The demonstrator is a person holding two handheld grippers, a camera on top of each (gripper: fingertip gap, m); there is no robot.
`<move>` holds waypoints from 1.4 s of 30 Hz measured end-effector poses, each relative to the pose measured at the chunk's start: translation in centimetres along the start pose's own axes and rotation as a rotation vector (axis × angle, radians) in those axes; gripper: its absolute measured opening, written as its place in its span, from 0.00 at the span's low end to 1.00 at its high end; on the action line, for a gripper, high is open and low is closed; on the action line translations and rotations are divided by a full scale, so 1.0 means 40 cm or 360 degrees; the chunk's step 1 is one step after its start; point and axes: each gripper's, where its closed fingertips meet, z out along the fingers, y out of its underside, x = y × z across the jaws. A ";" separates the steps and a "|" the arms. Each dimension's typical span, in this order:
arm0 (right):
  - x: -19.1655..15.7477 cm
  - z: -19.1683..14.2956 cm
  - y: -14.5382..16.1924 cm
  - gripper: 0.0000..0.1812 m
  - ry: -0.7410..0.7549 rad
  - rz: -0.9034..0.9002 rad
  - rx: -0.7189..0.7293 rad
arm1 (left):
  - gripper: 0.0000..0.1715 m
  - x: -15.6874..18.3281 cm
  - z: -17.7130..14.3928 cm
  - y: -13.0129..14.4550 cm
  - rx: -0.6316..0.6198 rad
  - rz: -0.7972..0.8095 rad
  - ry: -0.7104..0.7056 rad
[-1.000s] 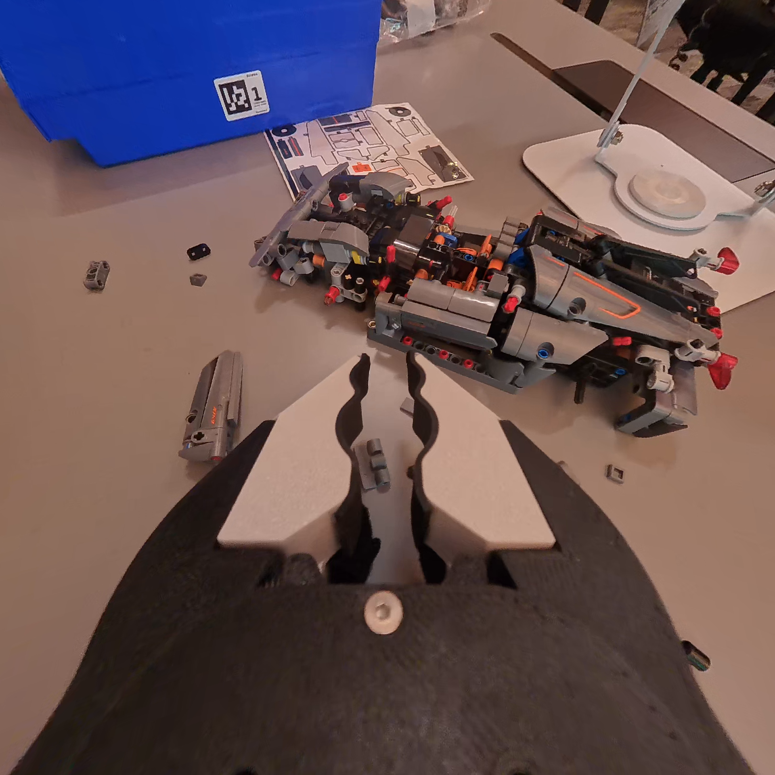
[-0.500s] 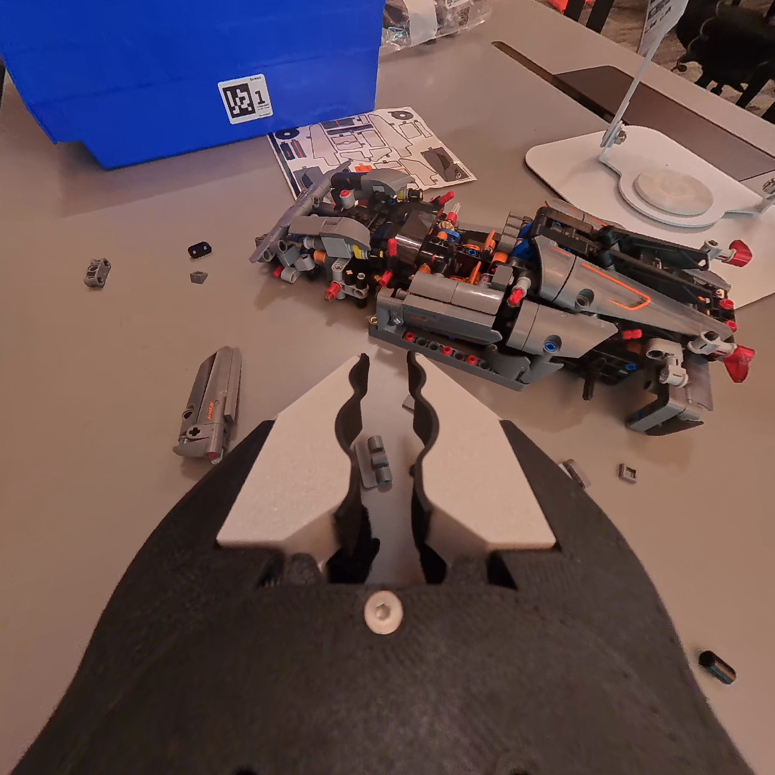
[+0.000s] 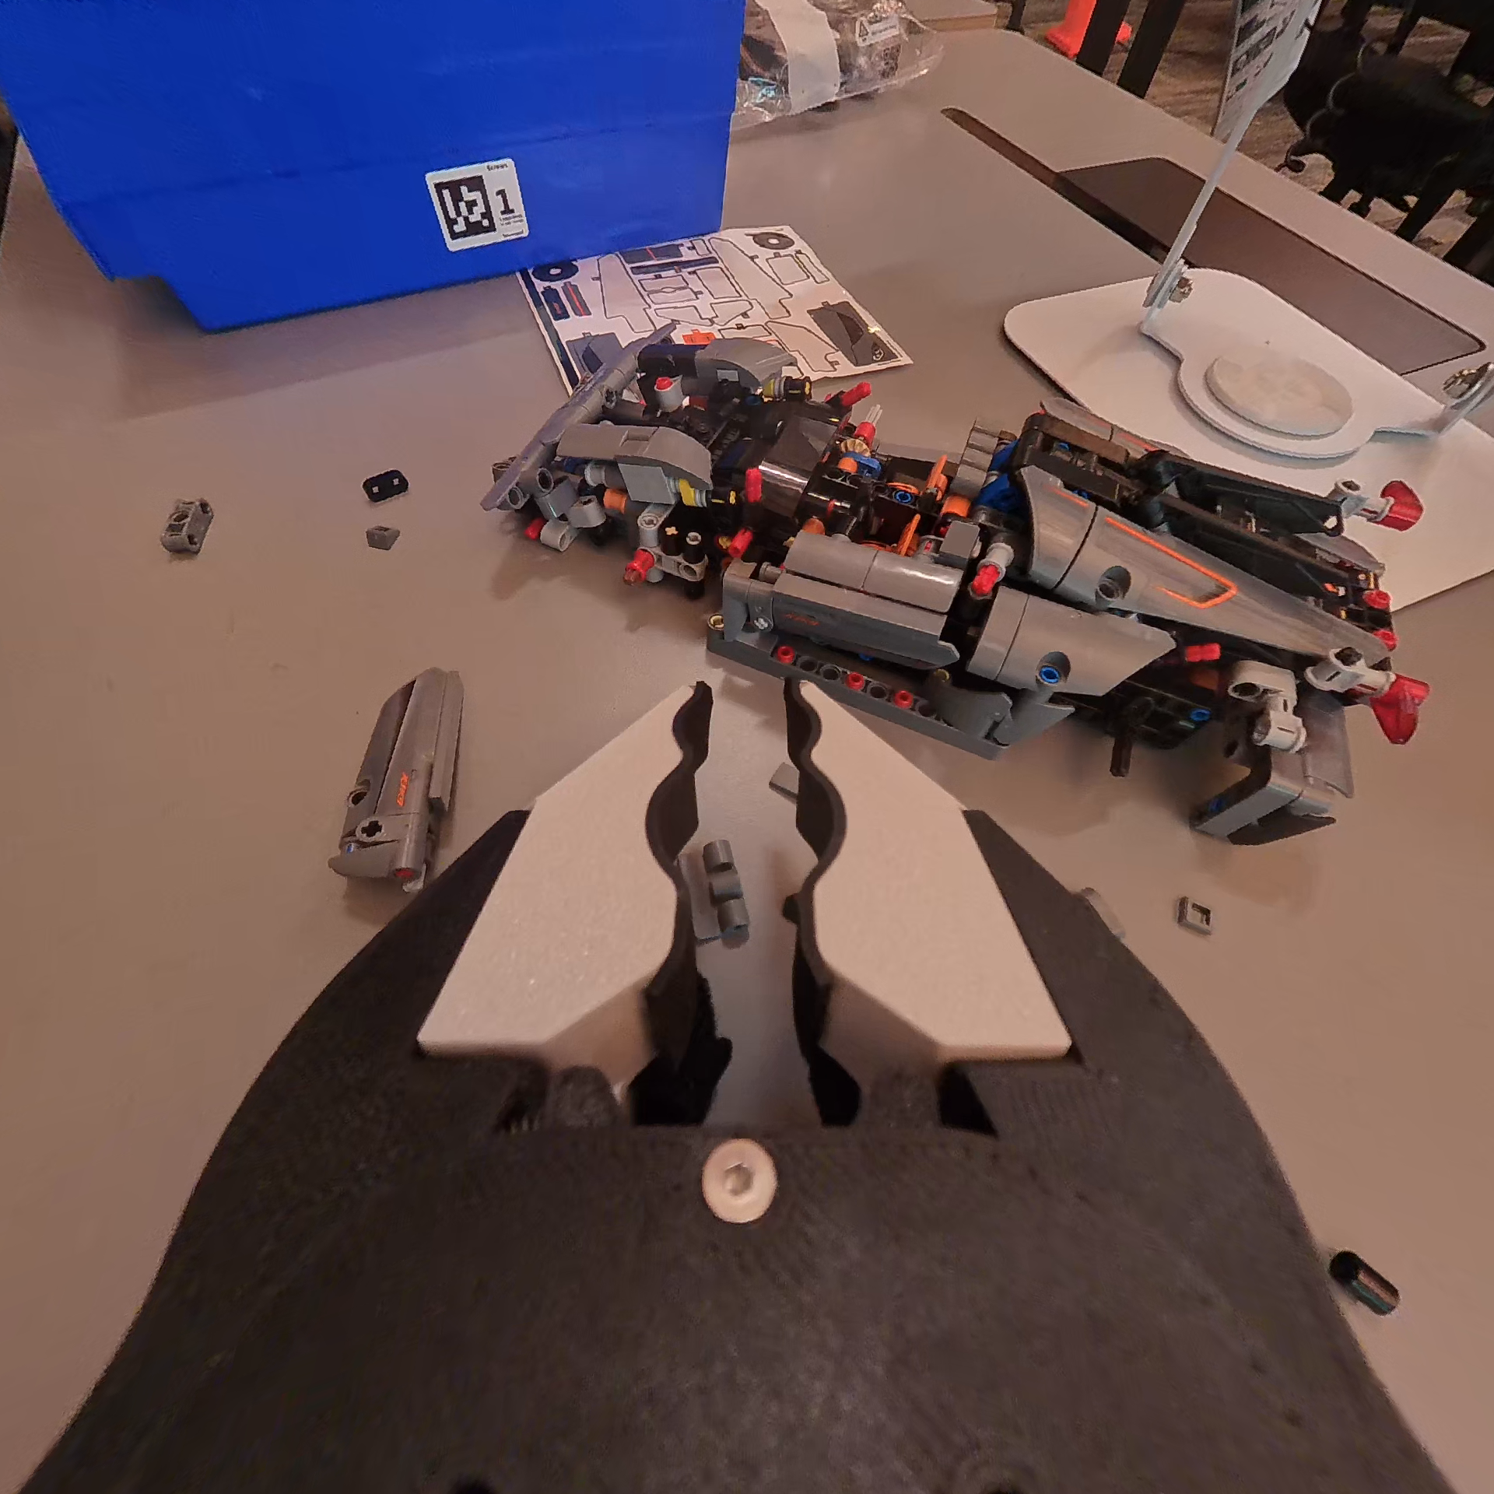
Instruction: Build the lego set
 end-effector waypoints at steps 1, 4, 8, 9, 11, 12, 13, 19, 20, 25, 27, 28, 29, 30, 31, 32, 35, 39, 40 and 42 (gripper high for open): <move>0.000 0.000 0.000 0.09 -0.0001 0.0000 0.0001 | 0.14 0.002 -0.005 0.003 0.0008 -0.0030 -0.0003; 0.000 0.000 0.000 0.09 0.0002 -0.0004 -0.0001 | 0.16 0.006 -0.024 0.020 0.0044 -0.0117 -0.0024; -0.002 0.002 0.002 0.09 0.0006 -0.0019 -0.0011 | 0.17 0.011 -0.055 0.034 0.0154 -0.0202 -0.0069; -0.002 0.003 0.003 0.09 0.0004 -0.0020 -0.0014 | 0.17 0.005 -0.064 0.039 0.0174 -0.0219 -0.0109; -0.003 0.004 0.004 0.09 0.0000 -0.0018 -0.0020 | 0.17 0.003 -0.078 0.054 0.0201 -0.0268 -0.0139; -0.003 0.004 0.004 0.09 -0.0002 -0.0016 -0.0020 | 0.17 0.004 -0.083 0.062 0.0209 -0.0281 -0.0146; -0.003 0.004 0.004 0.09 -0.0002 -0.0013 -0.0017 | 0.17 0.007 -0.086 0.070 0.0215 -0.0296 -0.0147; 0.001 0.002 0.001 0.09 0.0001 0.0004 -0.0002 | 0.16 0.028 -0.094 0.084 0.0225 -0.0284 -0.0123; 0.001 0.002 0.002 0.10 0.0002 0.0002 -0.0005 | 0.16 0.035 -0.094 0.080 0.0228 -0.0262 -0.0113; -0.001 0.007 0.007 0.10 0.0009 -0.0018 -0.0033 | 0.15 0.082 -0.089 0.045 0.0266 -0.0145 -0.0019; -0.002 0.008 0.008 0.10 0.0010 -0.0022 -0.0040 | 0.15 0.098 -0.081 0.026 0.0279 -0.0103 0.0018; -0.002 0.009 0.009 0.10 0.0009 -0.0022 -0.0041 | 0.14 0.108 -0.074 0.020 0.0274 -0.0077 0.0042; -0.001 0.009 0.009 0.10 0.0009 -0.0021 -0.0041 | 0.15 0.115 -0.067 0.016 0.0262 -0.0053 0.0055; -0.001 0.009 0.008 0.10 0.0010 -0.0019 -0.0040 | 0.14 0.117 -0.060 0.015 0.0242 -0.0039 0.0058; -0.001 0.008 0.008 0.09 0.0011 -0.0018 -0.0038 | 0.14 0.117 -0.053 0.018 0.0215 -0.0027 0.0060; -0.001 0.008 0.008 0.09 0.0011 -0.0018 -0.0038 | 0.14 0.118 -0.047 0.019 0.0198 -0.0016 0.0064; -0.001 0.009 0.009 0.10 0.0013 -0.0024 -0.0043 | 0.13 0.119 -0.031 0.015 0.0170 0.0004 0.0081; -0.003 0.012 0.012 0.10 0.0009 -0.0030 -0.0057 | 0.13 0.142 0.003 -0.003 0.0097 0.0103 0.0128; -0.003 0.012 0.012 0.10 0.0007 -0.0029 -0.0056 | 0.13 0.152 0.015 -0.008 0.0077 0.0123 0.0158; -0.002 0.011 0.011 0.10 0.0007 -0.0027 -0.0050 | 0.12 0.154 0.046 -0.001 -0.0023 0.0118 0.0162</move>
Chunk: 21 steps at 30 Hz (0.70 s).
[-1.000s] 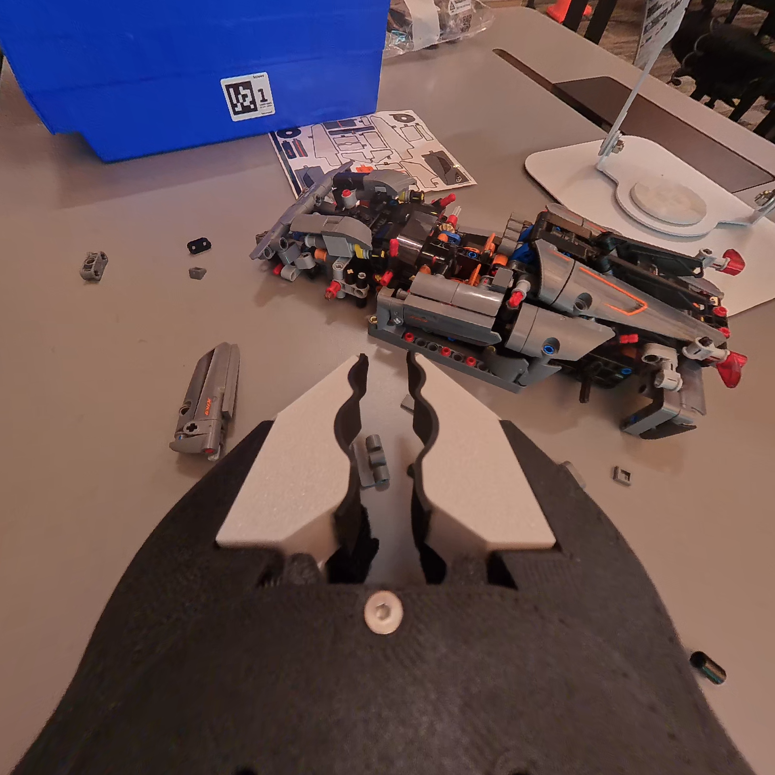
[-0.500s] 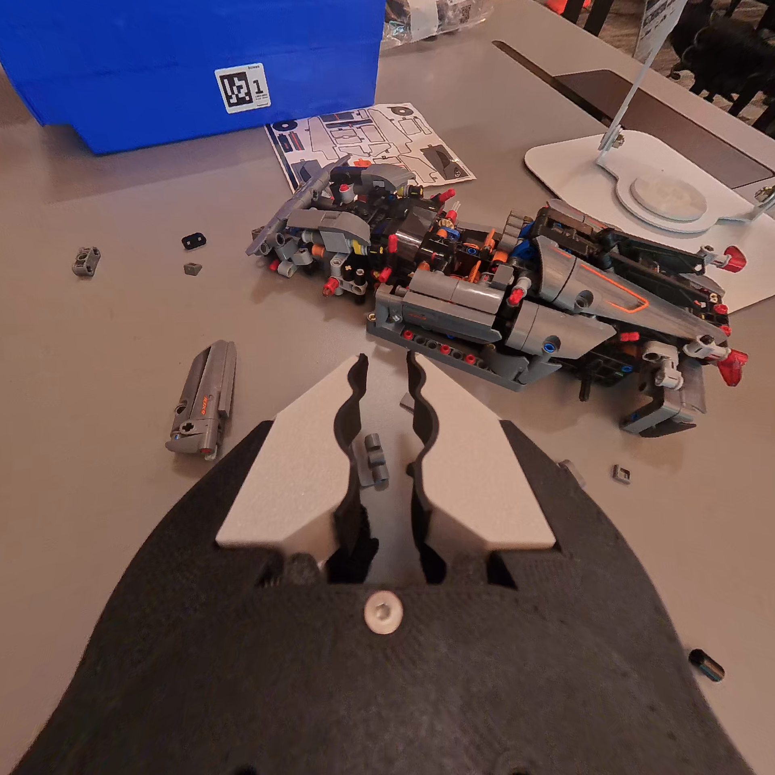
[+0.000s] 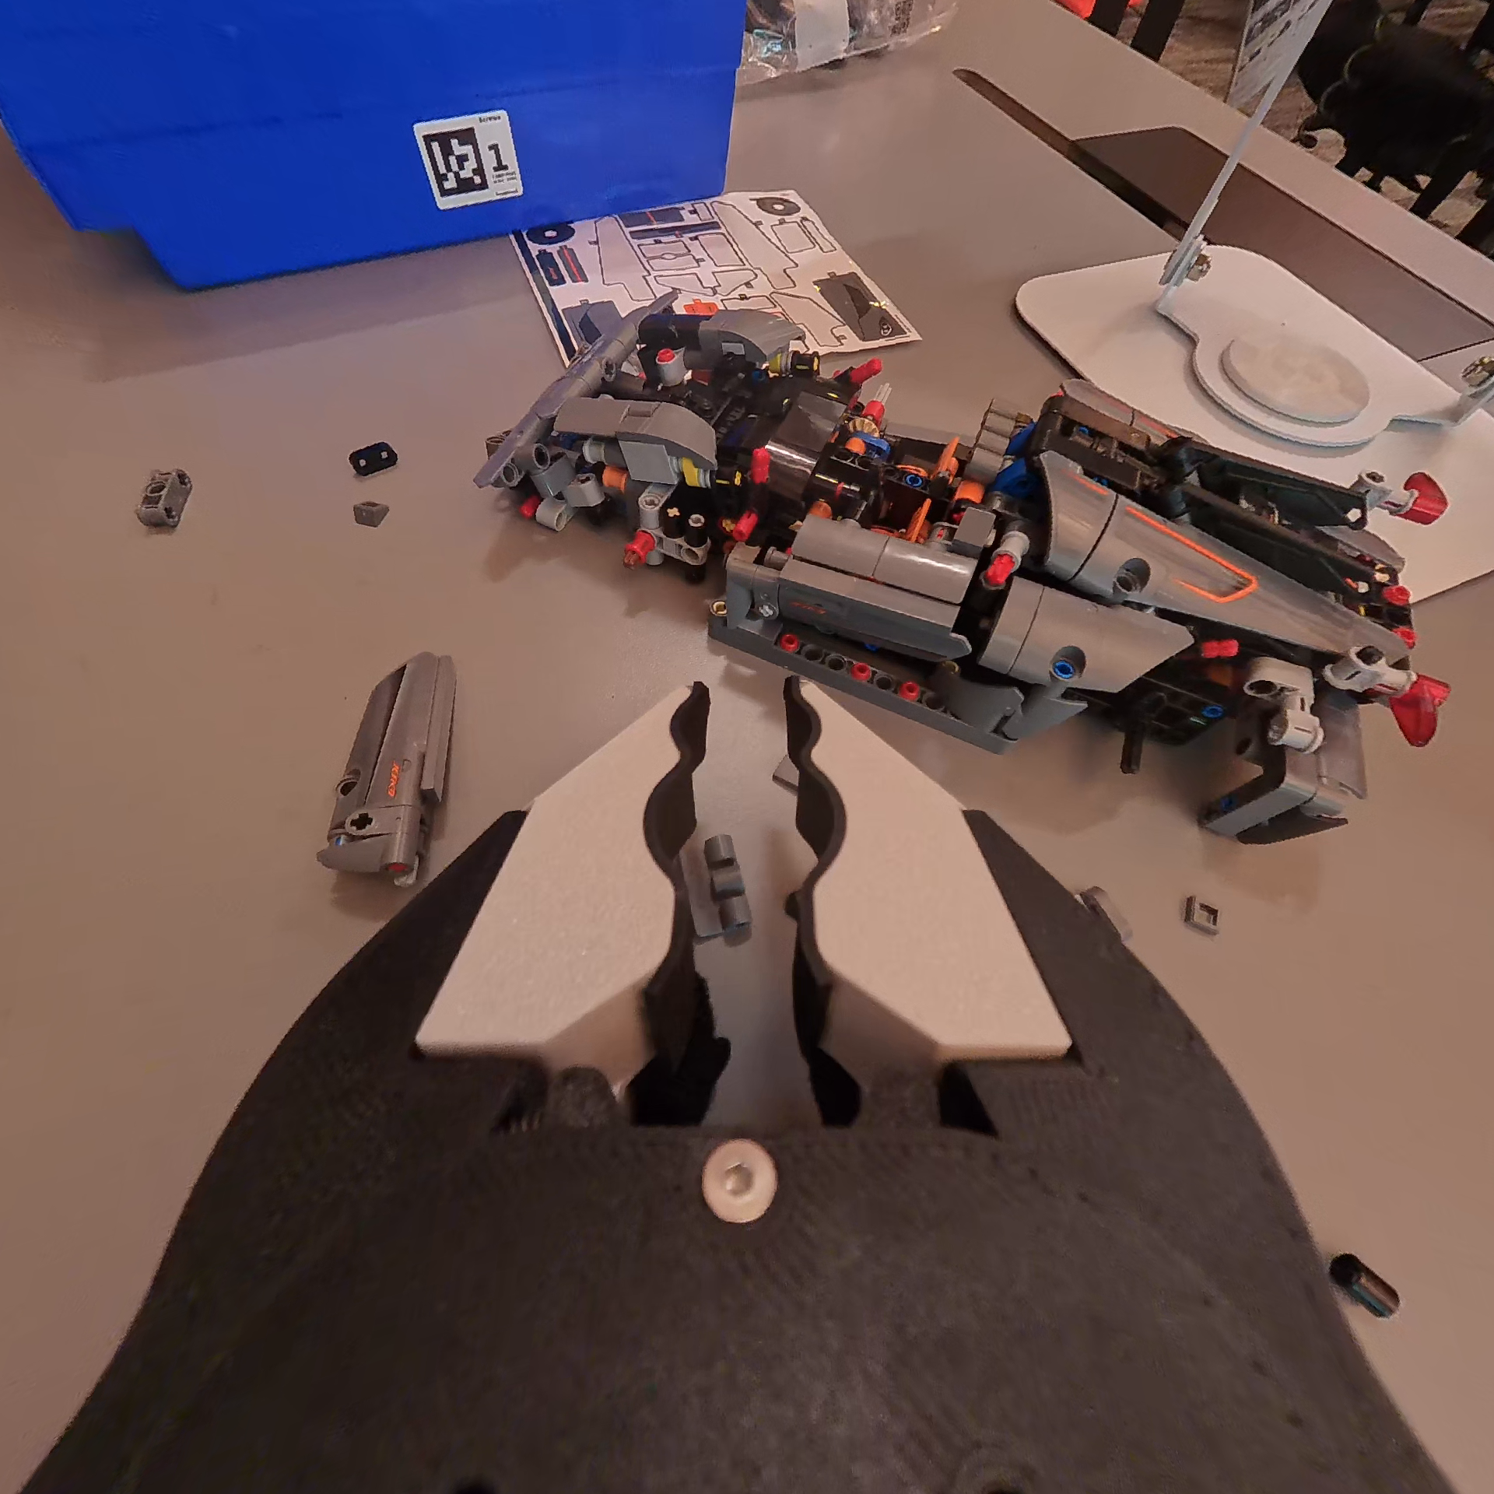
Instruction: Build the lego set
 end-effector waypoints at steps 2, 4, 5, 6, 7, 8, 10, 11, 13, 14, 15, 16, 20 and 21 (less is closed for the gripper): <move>0.000 -0.001 -0.001 0.09 0.0002 -0.0002 0.0007 | 0.13 0.000 0.023 0.007 -0.0061 0.0026 0.0001; -0.001 -0.001 -0.001 0.10 0.0001 -0.0008 0.0005 | 0.13 0.005 0.031 -0.006 -0.0049 0.0056 0.0004; -0.002 0.000 0.000 0.10 0.0000 -0.0010 0.0001 | 0.14 0.002 0.033 -0.009 -0.0055 0.0078 -0.0018; -0.003 0.001 0.001 0.10 -0.0001 -0.0012 -0.0005 | 0.13 0.002 0.033 -0.018 -0.0043 0.0089 -0.0030; -0.003 0.002 0.002 0.10 -0.0002 -0.0015 -0.0010 | 0.13 0.005 0.034 -0.025 -0.0037 0.0104 -0.0028; -0.004 0.003 0.003 0.10 -0.0003 -0.0018 -0.0014 | 0.13 0.006 0.038 -0.031 -0.0044 0.0137 -0.0044; -0.004 0.003 0.003 0.10 -0.0005 -0.0019 -0.0015 | 0.13 0.011 0.050 -0.038 -0.0075 0.0194 -0.0046; -0.004 0.002 0.003 0.10 -0.0005 -0.0018 -0.0011 | 0.12 0.011 0.058 -0.036 -0.0110 0.0215 -0.0049; -0.004 0.000 0.001 0.10 -0.0003 -0.0018 0.0000 | 0.10 0.007 0.074 -0.027 -0.0192 0.0247 -0.0054; -0.004 0.000 0.000 0.10 -0.0002 -0.0019 0.0003 | 0.09 0.004 0.080 -0.024 -0.0228 0.0267 -0.0061; -0.004 -0.001 -0.001 0.10 -0.0002 -0.0021 0.0006 | 0.09 0.002 0.085 -0.017 -0.0276 0.0285 -0.0067; -0.004 -0.001 -0.001 0.10 -0.0001 -0.0023 0.0007 | 0.09 0.003 0.088 -0.015 -0.0300 0.0299 -0.0063; -0.005 -0.002 -0.002 0.09 -0.0002 -0.0026 0.0015 | 0.05 0.001 0.091 -0.032 -0.0293 0.0291 -0.0047; -0.006 -0.003 -0.003 0.09 -0.0004 -0.0025 0.0017 | 0.05 -0.008 0.094 -0.035 -0.0298 0.0272 -0.0062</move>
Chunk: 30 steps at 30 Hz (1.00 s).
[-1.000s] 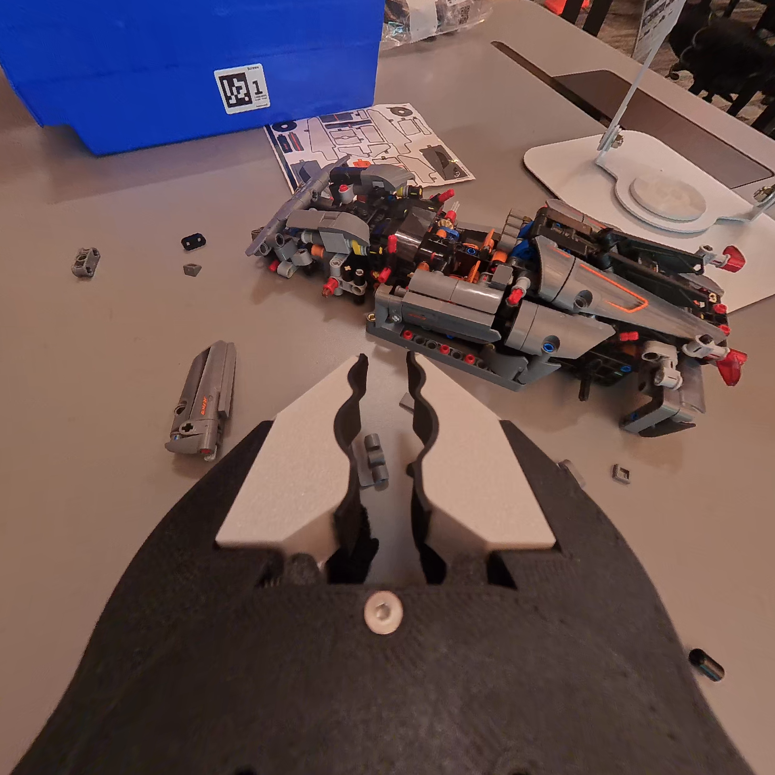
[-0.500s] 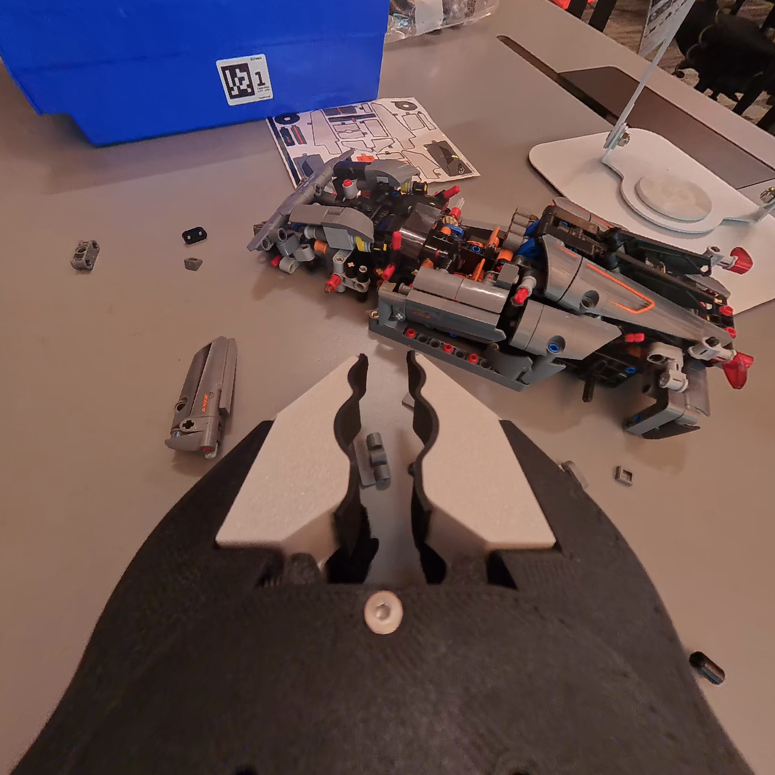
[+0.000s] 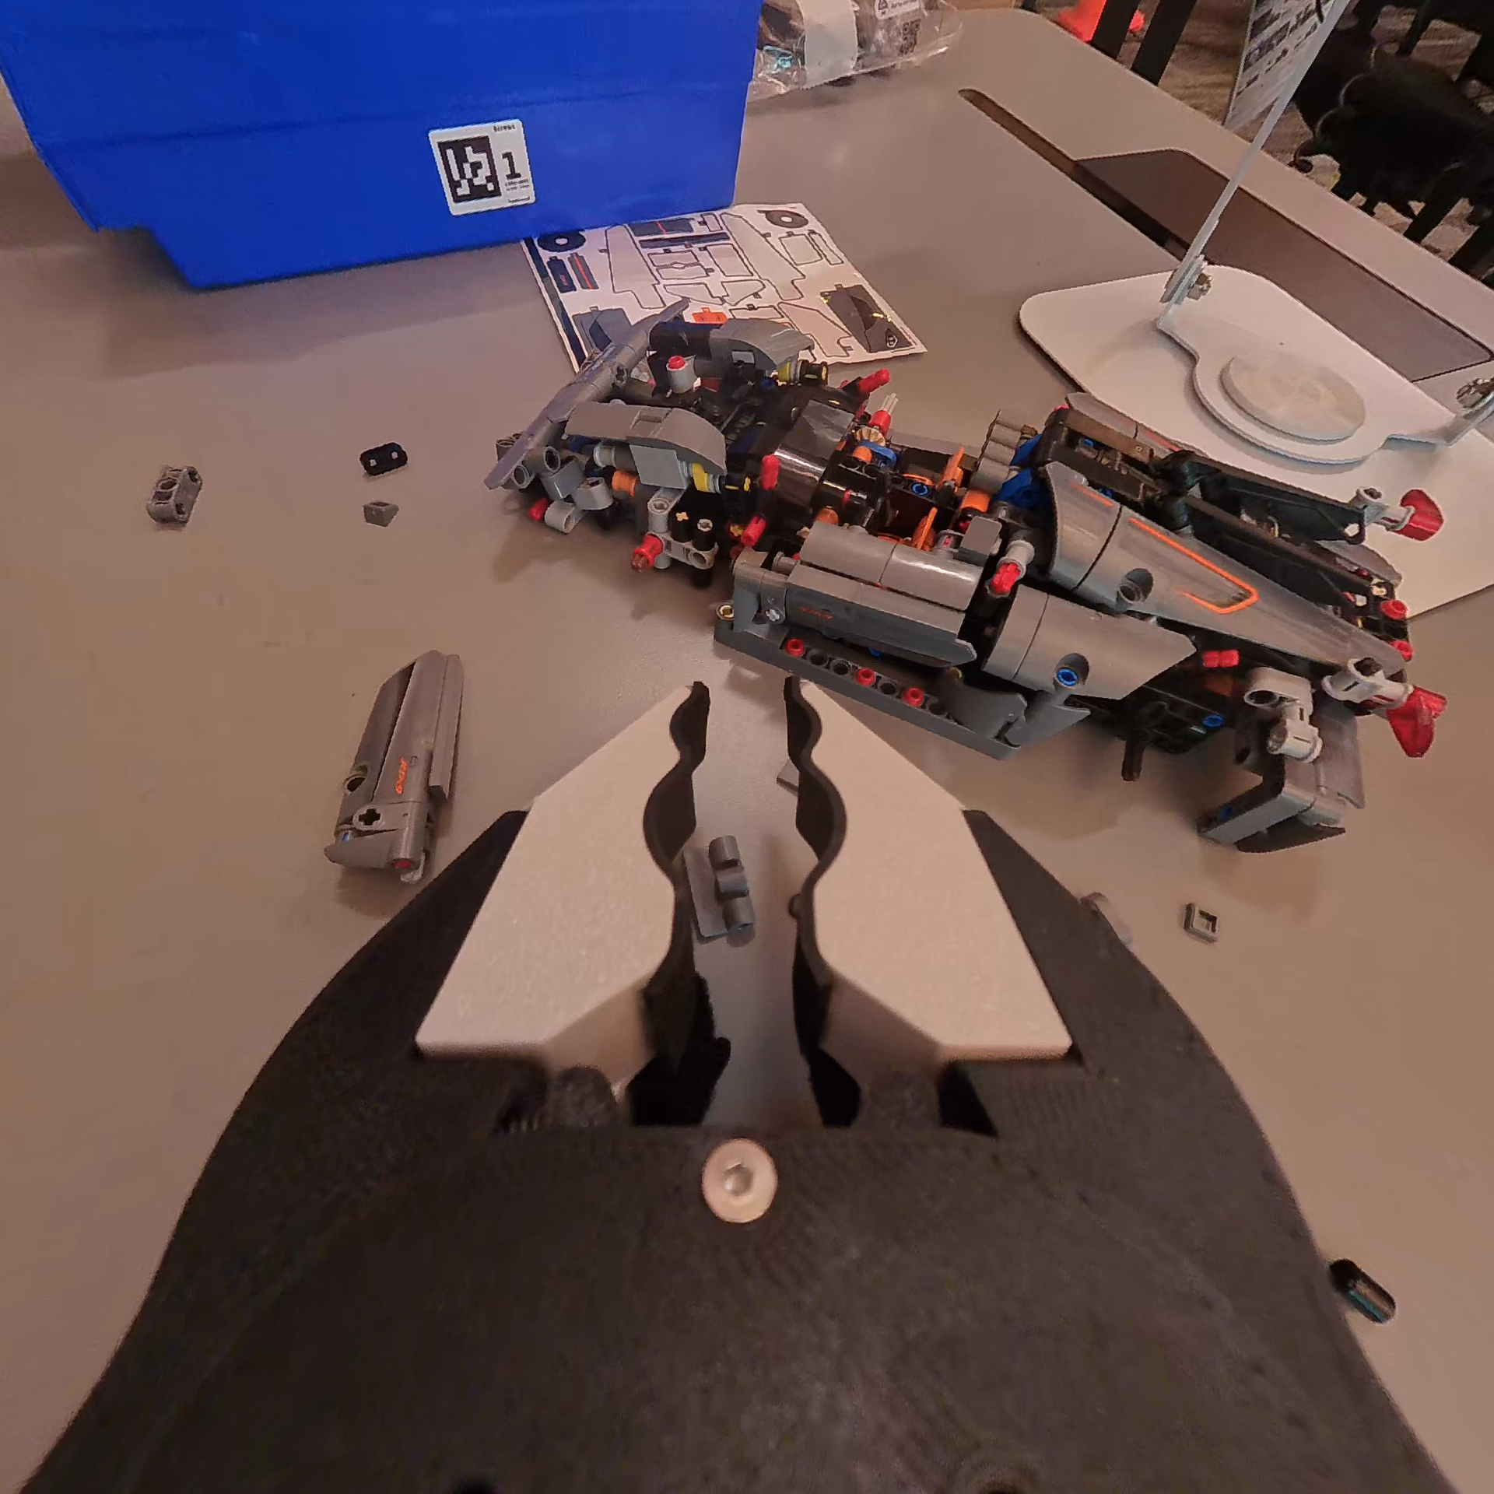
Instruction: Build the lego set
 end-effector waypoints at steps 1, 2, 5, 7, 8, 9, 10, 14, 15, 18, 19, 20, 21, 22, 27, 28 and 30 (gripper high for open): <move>0.000 0.000 0.000 0.10 -0.0003 0.0001 0.0002 | 0.05 -0.015 0.004 0.004 -0.0027 -0.0032 -0.0026; -0.001 -0.001 -0.001 0.10 -0.0005 0.0002 0.0005 | 0.05 -0.035 0.011 0.011 -0.0065 -0.0053 -0.0067; -0.002 -0.003 -0.003 0.10 -0.0011 0.0001 0.0014 | 0.05 -0.089 0.019 0.015 -0.0059 -0.0150 -0.0125; -0.002 -0.004 -0.004 0.10 -0.0011 0.0001 0.0021 | 0.05 -0.110 0.006 0.007 0.0006 -0.0195 -0.0105; -0.002 -0.005 -0.005 0.10 -0.0012 0.0001 0.0025 | 0.05 -0.131 -0.009 -0.002 0.0065 -0.0230 -0.0132; -0.002 -0.005 -0.005 0.10 -0.0013 0.0003 0.0028 | 0.05 -0.155 -0.025 0.000 0.0085 -0.0277 -0.0175; -0.002 -0.006 -0.006 0.10 -0.0014 0.0006 0.0031 | 0.05 -0.172 -0.040 0.005 0.0091 -0.0300 -0.0202; -0.003 -0.006 -0.006 0.10 -0.0023 0.0011 0.0034 | 0.06 -0.200 -0.091 -0.001 0.0221 -0.0349 -0.0222; -0.003 -0.006 -0.006 0.10 -0.0025 0.0012 0.0034 | 0.07 -0.199 -0.099 0.000 0.0240 -0.0347 -0.0217; -0.003 -0.007 -0.007 0.10 -0.0029 0.0014 0.0038 | 0.10 -0.194 -0.115 -0.003 0.0307 -0.0384 -0.0198; -0.003 -0.007 -0.007 0.10 -0.0029 0.0014 0.0039 | 0.11 -0.189 -0.118 -0.003 0.0314 -0.0377 -0.0193; -0.003 -0.007 -0.007 0.10 -0.0029 0.0013 0.0039 | 0.11 -0.180 -0.121 -0.008 0.0333 -0.0368 -0.0176; -0.003 -0.007 -0.007 0.10 -0.0028 0.0012 0.0038 | 0.11 -0.169 -0.123 -0.015 0.0357 -0.0360 -0.0147; -0.003 -0.007 -0.006 0.10 -0.0027 0.0011 0.0036 | 0.12 -0.156 -0.124 -0.023 0.0378 -0.0343 -0.0119; -0.003 -0.006 -0.005 0.10 -0.0026 0.0010 0.0030 | 0.16 -0.086 -0.120 -0.083 0.0487 -0.0214 0.0031; -0.003 -0.006 -0.005 0.10 -0.0027 0.0012 0.0031 | 0.16 -0.076 -0.116 -0.092 0.0494 -0.0160 0.0037; -0.003 -0.006 -0.005 0.10 -0.0029 0.0016 0.0030 | 0.17 -0.067 -0.105 -0.100 0.0484 -0.0089 0.0039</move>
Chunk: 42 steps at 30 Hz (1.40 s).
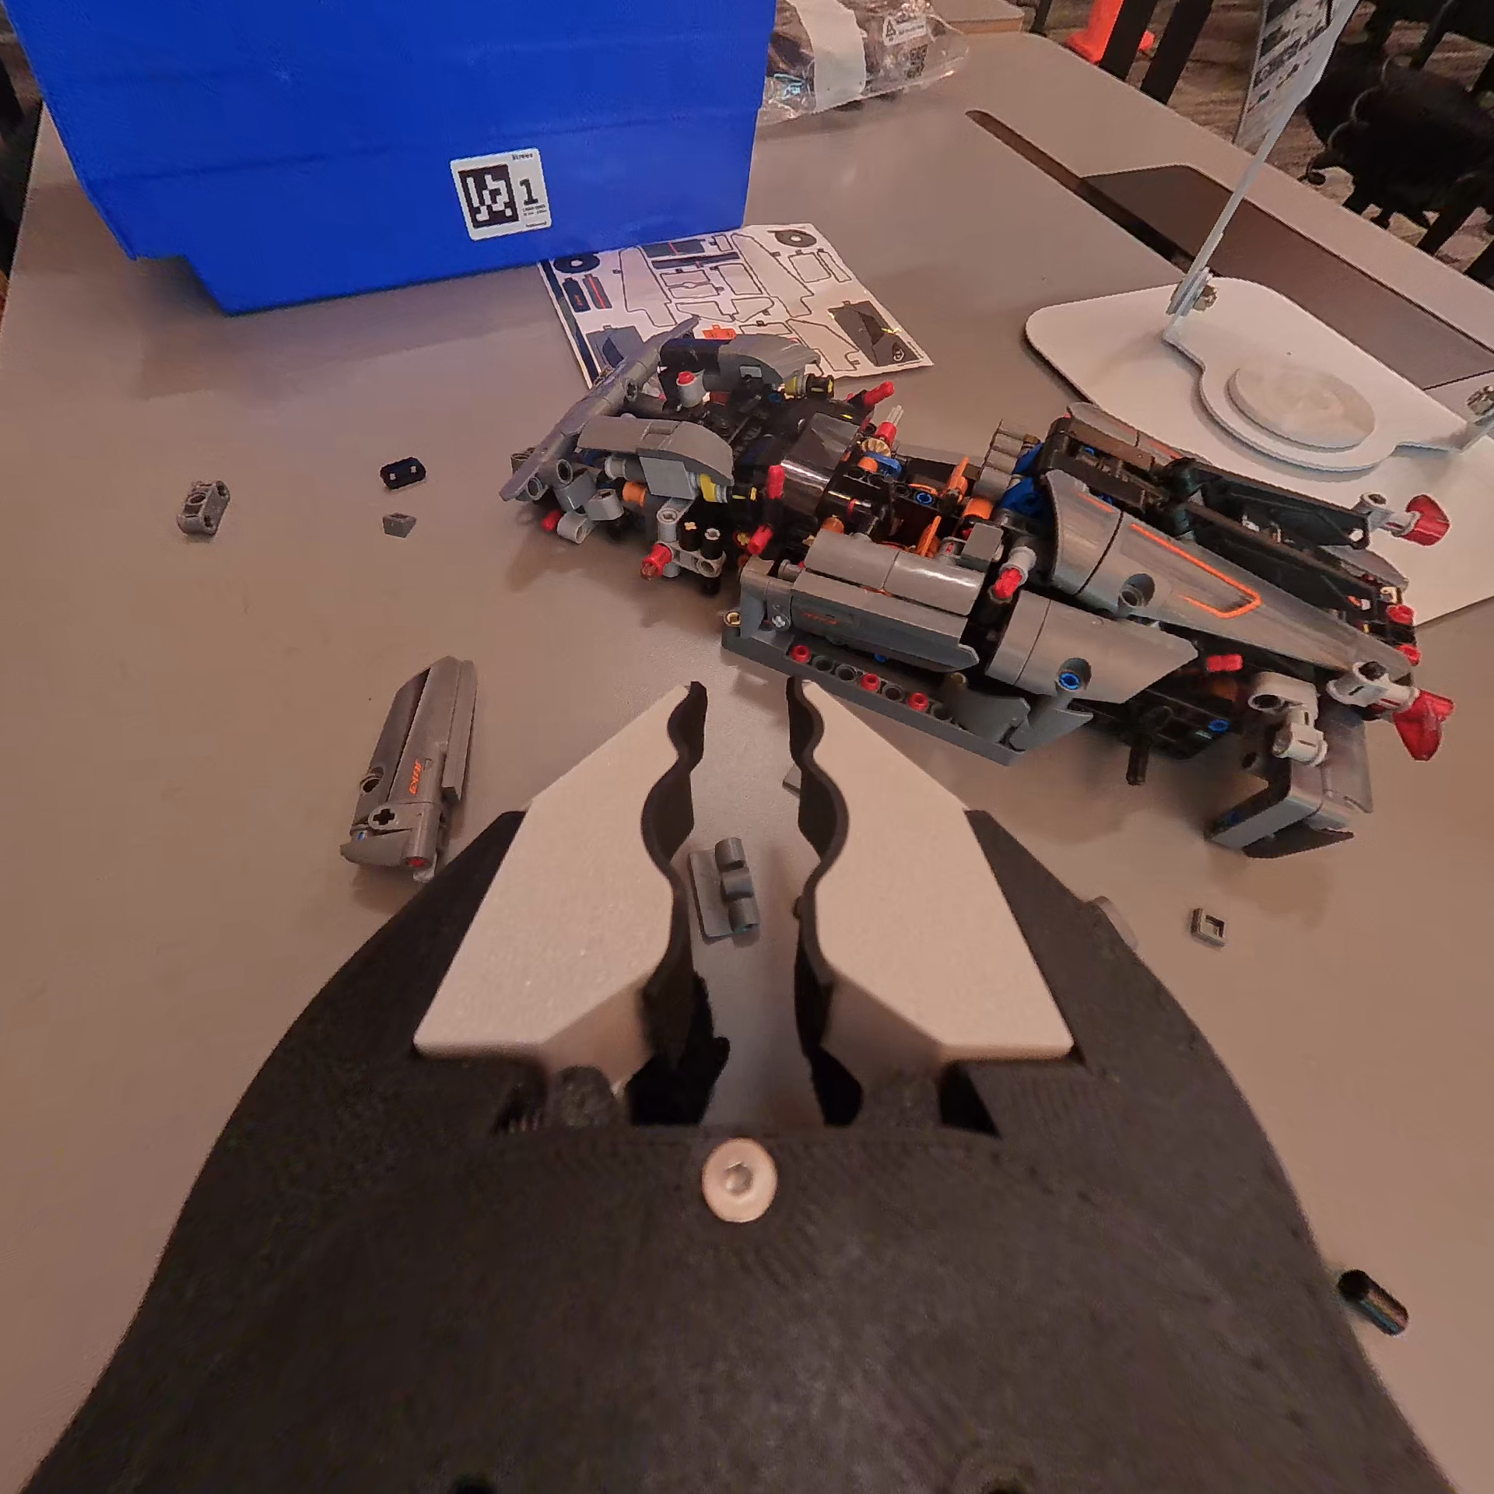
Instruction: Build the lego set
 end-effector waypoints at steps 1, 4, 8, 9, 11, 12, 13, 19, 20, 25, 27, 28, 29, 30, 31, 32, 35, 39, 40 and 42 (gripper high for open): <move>0.000 0.000 0.000 0.10 0.0000 0.0001 -0.0002 | 0.17 0.004 0.006 -0.003 -0.0001 0.0015 0.0018; 0.000 0.002 0.002 0.10 -0.0001 0.0005 -0.0013 | 0.16 0.018 0.027 -0.022 0.0035 0.0124 0.0071; 0.002 0.005 0.005 0.10 0.0008 0.0006 -0.0026 | 0.15 0.037 0.075 -0.034 -0.0034 0.0308 0.0072; 0.003 0.005 0.005 0.10 0.0010 0.0005 -0.0028 | 0.13 0.038 0.087 -0.027 -0.0079 0.0344 0.0066; 0.002 0.006 0.007 0.10 0.0012 0.0003 -0.0038 | 0.11 0.027 0.104 -0.027 -0.0108 0.0400 0.0001; 0.002 0.007 0.008 0.10 0.0011 0.0002 -0.0044 | 0.09 0.033 0.108 -0.035 -0.0083 0.0405 0.0022; 0.002 0.009 0.010 0.10 0.0010 0.0001 -0.0052 | 0.05 0.046 0.111 -0.042 -0.0056 0.0417 0.0065; 0.000 0.014 0.017 0.10 -0.0005 0.0007 -0.0087 | 0.00 0.000 0.124 -0.058 -0.0034 0.0308 -0.0039; 0.000 0.016 0.018 0.10 -0.0008 0.0012 -0.0095 | 0.00 -0.019 0.120 -0.061 -0.0022 0.0249 -0.0075; 0.001 0.022 0.026 0.10 -0.0010 0.0019 -0.0135 | 0.00 -0.029 0.078 -0.091 0.0176 0.0101 -0.0030; 0.001 0.026 0.030 0.10 -0.0011 0.0022 -0.0157 | 0.00 -0.037 0.066 -0.089 0.0198 0.0085 -0.0077; 0.001 0.027 0.032 0.10 -0.0014 0.0025 -0.0167 | 0.01 -0.045 0.061 -0.084 0.0193 0.0060 -0.0109; 0.001 0.029 0.034 0.10 -0.0016 0.0029 -0.0176 | 0.02 -0.044 0.058 -0.080 0.0196 0.0043 -0.0107; 0.001 0.030 0.036 0.10 -0.0017 0.0034 -0.0185 | 0.02 -0.040 0.053 -0.079 0.0212 0.0047 -0.0105; 0.002 0.031 0.037 0.10 -0.0019 0.0038 -0.0192 | 0.02 -0.038 0.046 -0.080 0.0238 0.0051 -0.0110; 0.002 0.032 0.039 0.10 -0.0019 0.0041 -0.0198 | 0.03 -0.032 0.039 -0.083 0.0264 0.0046 -0.0096; 0.005 0.035 0.042 0.10 -0.0017 0.0056 -0.0213 | 0.03 -0.025 0.028 -0.070 0.0253 0.0065 -0.0113; 0.006 0.037 0.045 0.10 -0.0017 0.0068 -0.0231 | 0.06 -0.007 0.012 -0.064 0.0284 0.0071 -0.0072; 0.006 0.038 0.047 0.10 -0.0019 0.0071 -0.0238 | 0.09 -0.007 0.007 -0.063 0.0290 0.0073 -0.0076; 0.006 0.040 0.050 0.10 -0.0022 0.0072 -0.0253 | 0.11 0.000 -0.001 -0.063 0.0310 0.0067 -0.0053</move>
